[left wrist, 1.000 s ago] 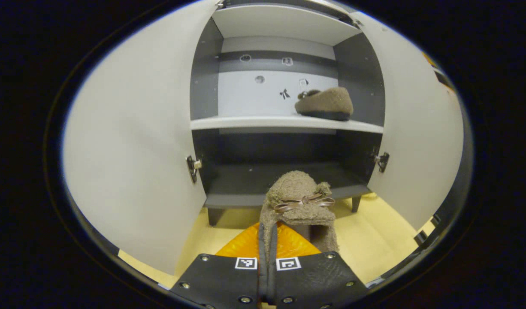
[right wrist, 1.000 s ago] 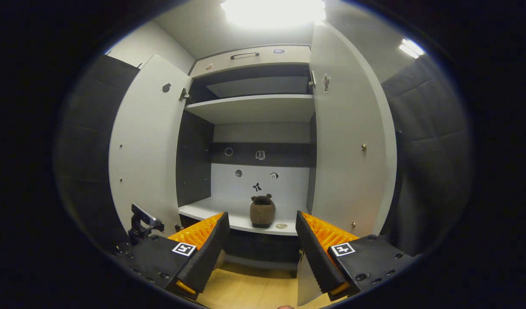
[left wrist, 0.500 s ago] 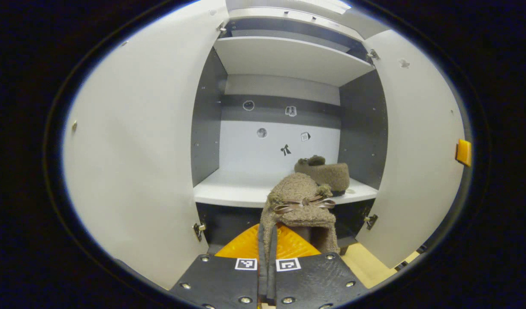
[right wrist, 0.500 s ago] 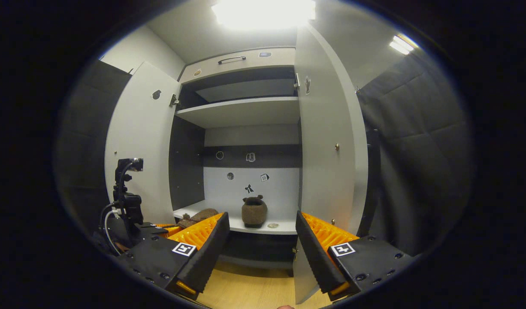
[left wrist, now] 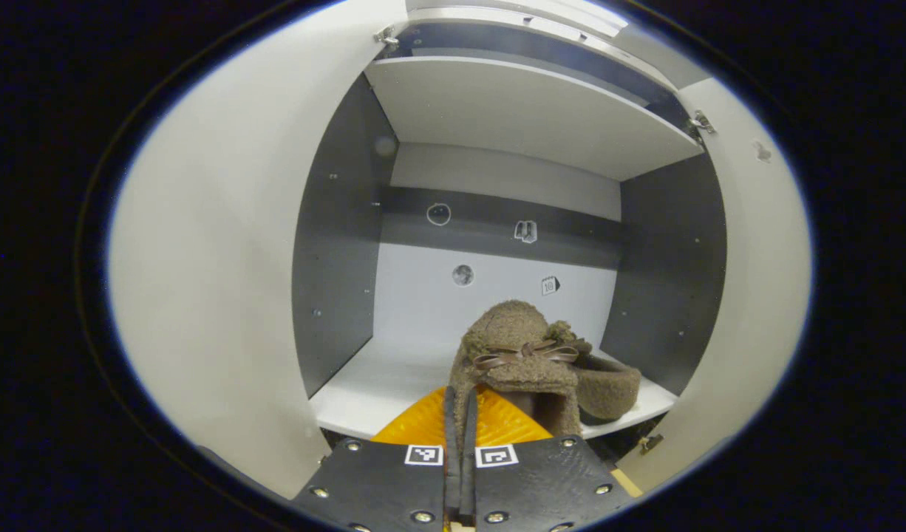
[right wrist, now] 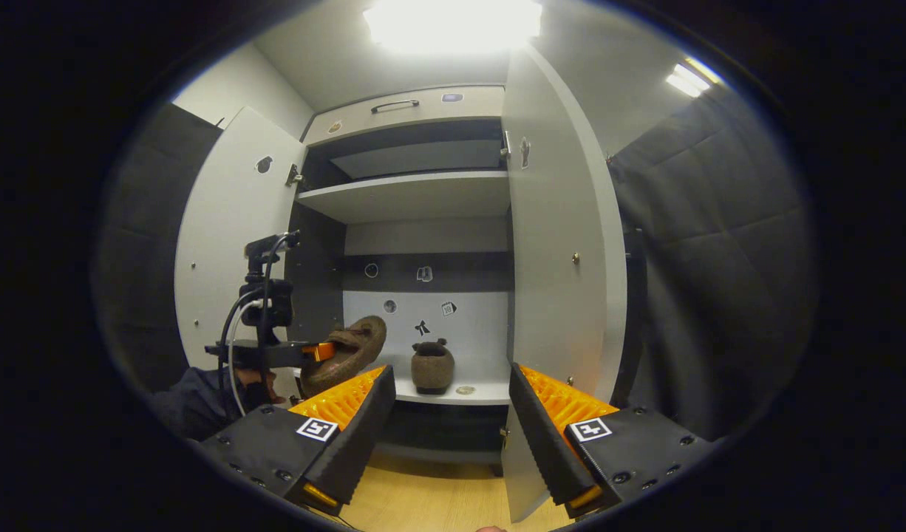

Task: Grab one shoe with the right hand and put it into the shoe cabinet, grab the other shoe with the left hand and put it into the shoe cabinet; then close the right door with the right hand and the left door with the left hand.

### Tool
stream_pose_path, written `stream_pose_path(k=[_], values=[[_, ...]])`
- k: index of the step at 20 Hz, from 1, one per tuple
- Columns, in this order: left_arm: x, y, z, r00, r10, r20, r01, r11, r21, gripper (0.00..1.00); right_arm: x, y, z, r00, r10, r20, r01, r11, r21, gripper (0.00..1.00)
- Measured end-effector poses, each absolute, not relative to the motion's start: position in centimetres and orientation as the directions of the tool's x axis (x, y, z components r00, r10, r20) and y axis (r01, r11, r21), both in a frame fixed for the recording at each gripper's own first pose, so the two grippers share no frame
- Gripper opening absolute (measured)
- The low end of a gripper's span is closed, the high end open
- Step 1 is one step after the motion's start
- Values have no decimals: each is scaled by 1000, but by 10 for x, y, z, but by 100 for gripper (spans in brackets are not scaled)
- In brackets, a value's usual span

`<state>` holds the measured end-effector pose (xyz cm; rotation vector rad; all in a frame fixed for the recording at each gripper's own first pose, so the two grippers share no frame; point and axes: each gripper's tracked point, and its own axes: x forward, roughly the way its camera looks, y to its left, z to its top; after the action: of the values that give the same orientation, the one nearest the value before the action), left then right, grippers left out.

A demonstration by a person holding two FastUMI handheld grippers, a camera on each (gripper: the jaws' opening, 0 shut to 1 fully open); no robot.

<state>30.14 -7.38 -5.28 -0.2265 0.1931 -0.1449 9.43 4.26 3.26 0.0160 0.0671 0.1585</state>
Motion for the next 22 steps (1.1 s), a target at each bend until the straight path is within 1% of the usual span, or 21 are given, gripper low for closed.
stream_pose_path(k=[1, 4, 7, 12, 15, 16, 17, 19, 20, 21, 22], values=[[316, -75, -50, 972, -159, -173, 115, 963, -242, 1, 94, 43, 31, 985, 155, -71, -154, 988, 24, 97], [353, -81, -52, 971, -156, -184, 107, 961, -254, 1, 95, 44, 26, 986, 145, -87, -143, 989, 28, 98], [386, -86, -64, 967, -148, -206, 103, 971, -215, 1, 95, 43, 22, 987, 130, -99, -129, 992, 19, 97], [409, -86, -100, 947, -128, -294, 85, 984, -155, 1, 94, 42, 15, 986, 116, -120, -113, 993, 29, 97], [412, -93, -92, 951, -156, -268, 121, 983, -142, 2, 93, 41, 11, 985, 118, -127, -115, 993, 30, 97], [411, -92, -90, 952, -154, -263, 122, 983, -134, 10, 92, 41, 12, 985, 121, -126, -118, 992, 34, 98], [410, -93, -85, 956, -160, -245, 129, 982, -138, 12, 91, 41, 12, 984, 125, -124, -122, 992, 36, 97], [395, -92, -62, 967, -163, -197, 135, 980, -146, 67, 90, 38, 15, 984, 134, -117, -130, 991, 36, 98], [386, -85, -54, 973, -147, -178, 123, 983, -139, 94, 88, 37, 17, 984, 139, -111, -135, 990, 36, 98], [376, -82, -45, 977, -138, -159, 118, 984, -131, 92, 86, 34, 20, 984, 143, -103, -140, 989, 36, 98], [362, -79, -34, 981, -132, -143, 114, 985, -127, 92, 83, 32, 23, 984, 148, -96, -145, 989, 36, 97]])
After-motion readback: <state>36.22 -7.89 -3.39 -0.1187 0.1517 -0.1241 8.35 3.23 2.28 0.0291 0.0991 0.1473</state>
